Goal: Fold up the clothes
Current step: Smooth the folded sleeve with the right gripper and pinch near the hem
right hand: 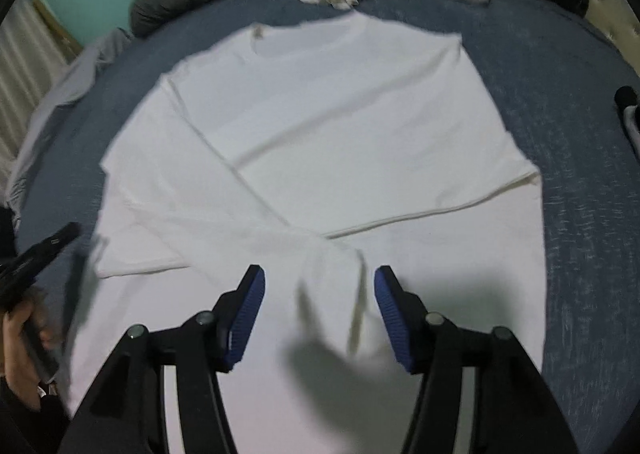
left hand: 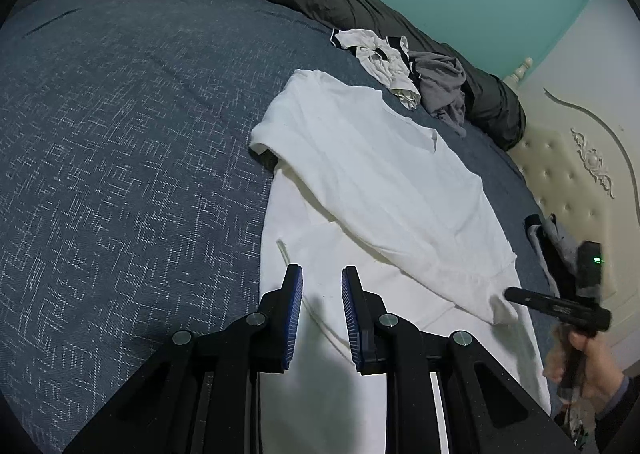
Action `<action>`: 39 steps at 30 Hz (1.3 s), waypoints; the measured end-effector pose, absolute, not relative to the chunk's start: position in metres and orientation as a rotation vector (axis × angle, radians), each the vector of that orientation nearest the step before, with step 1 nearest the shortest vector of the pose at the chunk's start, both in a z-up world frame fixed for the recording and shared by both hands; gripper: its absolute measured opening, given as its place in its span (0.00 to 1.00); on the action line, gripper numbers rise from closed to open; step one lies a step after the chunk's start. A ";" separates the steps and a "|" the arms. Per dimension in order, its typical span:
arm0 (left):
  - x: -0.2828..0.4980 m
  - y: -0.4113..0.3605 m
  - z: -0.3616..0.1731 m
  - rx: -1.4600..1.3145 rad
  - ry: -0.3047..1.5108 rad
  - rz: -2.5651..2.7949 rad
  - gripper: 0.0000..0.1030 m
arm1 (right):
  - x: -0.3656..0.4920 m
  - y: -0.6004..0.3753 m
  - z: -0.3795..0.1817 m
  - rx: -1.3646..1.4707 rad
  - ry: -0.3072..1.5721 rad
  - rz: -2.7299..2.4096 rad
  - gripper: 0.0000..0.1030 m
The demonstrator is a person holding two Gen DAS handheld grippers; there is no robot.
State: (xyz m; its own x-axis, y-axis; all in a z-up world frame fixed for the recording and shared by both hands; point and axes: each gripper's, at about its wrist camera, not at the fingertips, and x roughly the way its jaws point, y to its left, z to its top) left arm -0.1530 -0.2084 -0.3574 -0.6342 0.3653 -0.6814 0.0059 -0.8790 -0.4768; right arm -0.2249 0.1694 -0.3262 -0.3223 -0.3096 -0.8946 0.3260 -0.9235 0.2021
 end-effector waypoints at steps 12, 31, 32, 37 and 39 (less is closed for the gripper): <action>-0.153 -0.220 -0.357 -1.223 -0.697 2.589 0.22 | -0.208 0.176 -0.316 1.402 0.059 -2.235 0.01; -0.154 -0.223 -0.359 -1.235 -0.694 2.586 0.22 | -0.233 0.186 -0.329 1.513 -0.140 -2.218 0.41; -0.154 -0.223 -0.359 -1.236 -0.694 2.585 0.22 | -0.236 0.184 -0.331 1.519 -0.136 -2.216 0.41; -0.155 -0.225 -0.361 -1.243 -0.694 2.582 0.22 | -0.237 0.175 -0.335 1.485 -0.103 -2.198 0.09; -0.154 -0.226 -0.361 -1.243 -0.700 2.585 0.22 | -0.229 0.176 -0.325 1.434 -0.097 -2.188 0.03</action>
